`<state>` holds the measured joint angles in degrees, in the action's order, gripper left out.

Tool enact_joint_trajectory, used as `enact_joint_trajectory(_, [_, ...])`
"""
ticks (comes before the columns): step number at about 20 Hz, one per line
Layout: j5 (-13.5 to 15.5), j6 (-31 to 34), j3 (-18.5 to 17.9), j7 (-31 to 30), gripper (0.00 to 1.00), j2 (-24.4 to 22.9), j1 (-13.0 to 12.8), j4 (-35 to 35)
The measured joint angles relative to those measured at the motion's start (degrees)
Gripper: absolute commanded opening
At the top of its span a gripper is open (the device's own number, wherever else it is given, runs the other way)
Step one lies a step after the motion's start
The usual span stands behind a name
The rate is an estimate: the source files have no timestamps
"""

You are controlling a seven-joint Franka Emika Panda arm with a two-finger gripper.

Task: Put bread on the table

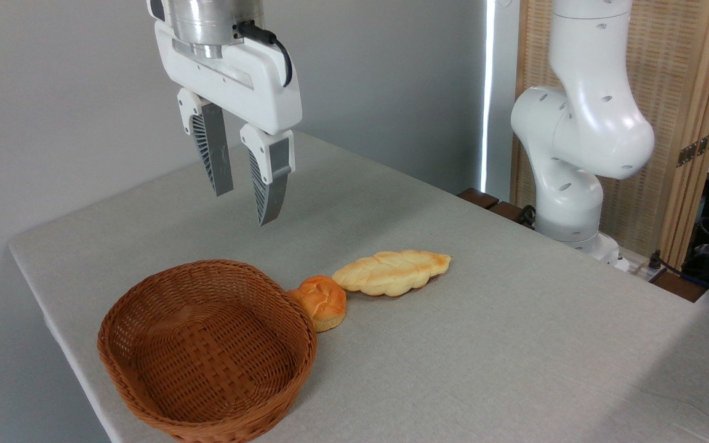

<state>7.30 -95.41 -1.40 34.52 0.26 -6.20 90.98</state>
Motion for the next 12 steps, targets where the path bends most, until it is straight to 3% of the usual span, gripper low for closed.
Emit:
enact_joint_trajectory(2, [-1.9,0.1,2.8,-0.8,1.0,0.0,2.3,0.0])
enact_joint_trajectory(4, [-3.0,0.1,3.1,-1.0,1.0,0.1,2.6,0.0])
enact_joint_trajectory(12, [-3.2,0.8,0.7,-1.3,1.0,0.2,2.2,0.2])
